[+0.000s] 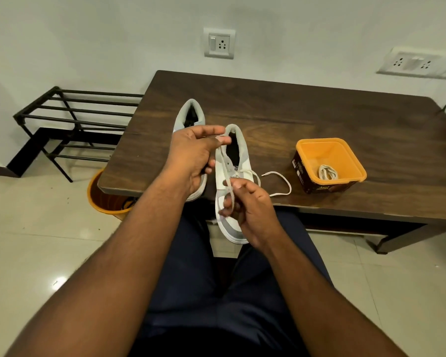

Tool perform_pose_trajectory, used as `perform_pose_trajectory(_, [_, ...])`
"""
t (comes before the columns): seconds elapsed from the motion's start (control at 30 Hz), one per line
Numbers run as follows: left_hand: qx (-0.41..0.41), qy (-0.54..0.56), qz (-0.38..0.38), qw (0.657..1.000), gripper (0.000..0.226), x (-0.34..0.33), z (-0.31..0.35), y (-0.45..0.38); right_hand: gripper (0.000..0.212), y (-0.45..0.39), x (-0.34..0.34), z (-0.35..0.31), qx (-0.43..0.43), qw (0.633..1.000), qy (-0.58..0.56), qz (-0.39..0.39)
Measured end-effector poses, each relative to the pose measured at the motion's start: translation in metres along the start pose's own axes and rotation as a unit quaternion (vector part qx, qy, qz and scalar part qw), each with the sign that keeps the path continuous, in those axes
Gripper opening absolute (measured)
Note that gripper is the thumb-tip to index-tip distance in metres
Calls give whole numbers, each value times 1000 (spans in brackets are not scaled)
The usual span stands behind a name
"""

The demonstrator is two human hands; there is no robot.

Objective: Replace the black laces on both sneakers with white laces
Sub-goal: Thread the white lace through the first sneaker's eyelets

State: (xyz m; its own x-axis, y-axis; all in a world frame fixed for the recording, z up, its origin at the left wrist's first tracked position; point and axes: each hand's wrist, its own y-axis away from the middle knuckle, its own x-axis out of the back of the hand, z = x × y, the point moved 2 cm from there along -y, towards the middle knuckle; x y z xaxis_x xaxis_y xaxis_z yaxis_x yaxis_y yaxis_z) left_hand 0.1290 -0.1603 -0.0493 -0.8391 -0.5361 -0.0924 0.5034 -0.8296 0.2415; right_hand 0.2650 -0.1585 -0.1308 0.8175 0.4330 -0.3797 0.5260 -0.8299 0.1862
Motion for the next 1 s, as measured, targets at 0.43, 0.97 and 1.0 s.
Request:
perform_pose_trajectory(0.43, [5, -168, -112, 979, 50, -3, -57, 11, 5, -21, 23, -20, 41, 977, 185, 93])
perform_pose_trajectory(0.97, [-53, -114, -64, 990, 34, -9, -71, -9, 29, -51, 14, -25, 26, 980, 142, 140])
perform_pose_trajectory(1.0, [-63, -109, -66, 990, 24, -11, -73, -10, 32, -55, 13, -26, 26, 977, 152, 146])
